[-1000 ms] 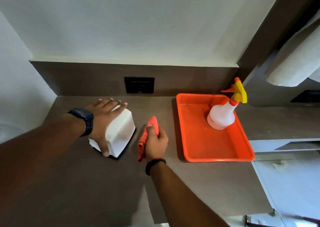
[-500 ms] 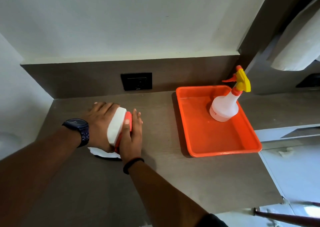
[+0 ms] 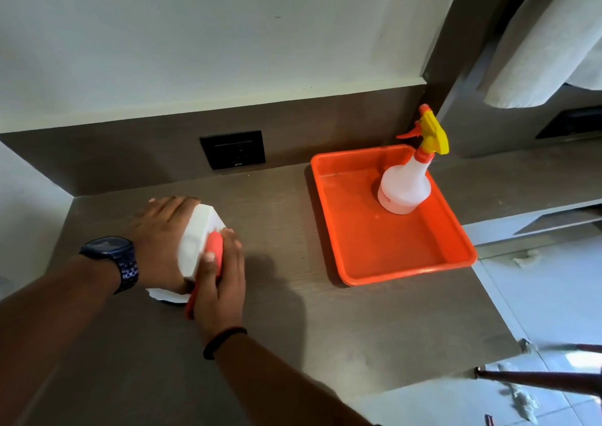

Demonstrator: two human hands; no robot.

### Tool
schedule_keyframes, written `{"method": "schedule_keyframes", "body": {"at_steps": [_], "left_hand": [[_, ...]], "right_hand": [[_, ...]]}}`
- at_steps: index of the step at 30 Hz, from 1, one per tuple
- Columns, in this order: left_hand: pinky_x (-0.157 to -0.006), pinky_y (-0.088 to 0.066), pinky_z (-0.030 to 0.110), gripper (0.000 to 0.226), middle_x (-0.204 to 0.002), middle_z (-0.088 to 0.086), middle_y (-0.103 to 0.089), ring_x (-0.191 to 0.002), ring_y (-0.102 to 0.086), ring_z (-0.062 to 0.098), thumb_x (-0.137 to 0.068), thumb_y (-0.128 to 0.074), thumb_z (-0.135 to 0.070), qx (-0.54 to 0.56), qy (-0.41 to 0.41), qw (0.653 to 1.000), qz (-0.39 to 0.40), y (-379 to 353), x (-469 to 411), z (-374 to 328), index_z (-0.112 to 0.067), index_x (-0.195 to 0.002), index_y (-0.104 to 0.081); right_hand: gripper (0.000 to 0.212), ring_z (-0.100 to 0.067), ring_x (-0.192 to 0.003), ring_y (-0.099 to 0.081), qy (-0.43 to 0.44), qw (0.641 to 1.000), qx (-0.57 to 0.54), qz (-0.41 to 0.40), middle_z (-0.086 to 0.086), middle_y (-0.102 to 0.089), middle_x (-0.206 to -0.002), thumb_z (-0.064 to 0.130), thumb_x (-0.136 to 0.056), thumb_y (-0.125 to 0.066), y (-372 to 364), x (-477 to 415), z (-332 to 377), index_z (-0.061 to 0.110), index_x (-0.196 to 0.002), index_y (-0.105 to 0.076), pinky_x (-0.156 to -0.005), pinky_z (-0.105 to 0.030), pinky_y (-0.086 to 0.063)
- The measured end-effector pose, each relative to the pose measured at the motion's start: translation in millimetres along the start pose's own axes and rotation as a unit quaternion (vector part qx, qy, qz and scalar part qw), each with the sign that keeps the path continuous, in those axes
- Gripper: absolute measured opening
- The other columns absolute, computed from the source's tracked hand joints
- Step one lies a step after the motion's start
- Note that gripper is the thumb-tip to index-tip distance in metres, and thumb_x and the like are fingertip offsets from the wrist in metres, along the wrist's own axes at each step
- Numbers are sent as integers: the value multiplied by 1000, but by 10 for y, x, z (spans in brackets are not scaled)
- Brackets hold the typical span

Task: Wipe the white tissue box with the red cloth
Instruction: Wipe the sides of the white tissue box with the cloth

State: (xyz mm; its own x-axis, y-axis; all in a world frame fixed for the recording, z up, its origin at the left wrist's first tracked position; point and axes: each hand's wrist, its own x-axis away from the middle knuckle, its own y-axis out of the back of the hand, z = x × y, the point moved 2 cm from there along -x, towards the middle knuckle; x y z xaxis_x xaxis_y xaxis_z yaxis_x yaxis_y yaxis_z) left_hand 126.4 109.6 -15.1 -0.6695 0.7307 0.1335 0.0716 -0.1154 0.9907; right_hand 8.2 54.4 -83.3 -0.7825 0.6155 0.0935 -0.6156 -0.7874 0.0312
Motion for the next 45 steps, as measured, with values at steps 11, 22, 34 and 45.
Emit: {"method": "schedule_keyframes", "body": {"at_steps": [11,22,34,45], "left_hand": [[-104,-37,56,130,-126,8,-52,-117,-50,33,-19,-69,-73,4,3,1000,-4,33,6,-21,-11,-129,-37],[-109,-32,53,125,-131,9,-50,-123,-46,31,-26,-60,-71,21,-2,1000,-2,39,20,-28,-9,-132,-38],[-115,-24,46,135,-140,6,-40,-131,-37,26,-24,-68,-70,8,7,1000,25,37,22,-10,-14,-138,-22],[-109,-33,41,121,-129,-3,-48,-121,-45,20,-20,-69,-70,10,35,999,-2,-22,-12,34,-23,-125,-30]], "right_hand": [[63,-14,-145,-32,-48,998,-5,34,1,-38,-157,51,-92,-29,30,-452,119,25,-148,-36,-120,-39,-25],[64,-12,-142,-35,-15,1000,-6,15,2,-41,-154,56,-91,-34,3,-324,226,26,-148,-36,-118,-41,-31],[58,-18,-125,-54,-153,987,-29,-31,1,-63,-133,57,-87,-36,21,-285,91,27,-132,-57,-109,-43,-42],[42,-22,-124,-57,-125,992,-9,10,-5,-66,-130,46,-97,-46,31,-666,414,21,-126,-63,-106,-36,-44]]}}
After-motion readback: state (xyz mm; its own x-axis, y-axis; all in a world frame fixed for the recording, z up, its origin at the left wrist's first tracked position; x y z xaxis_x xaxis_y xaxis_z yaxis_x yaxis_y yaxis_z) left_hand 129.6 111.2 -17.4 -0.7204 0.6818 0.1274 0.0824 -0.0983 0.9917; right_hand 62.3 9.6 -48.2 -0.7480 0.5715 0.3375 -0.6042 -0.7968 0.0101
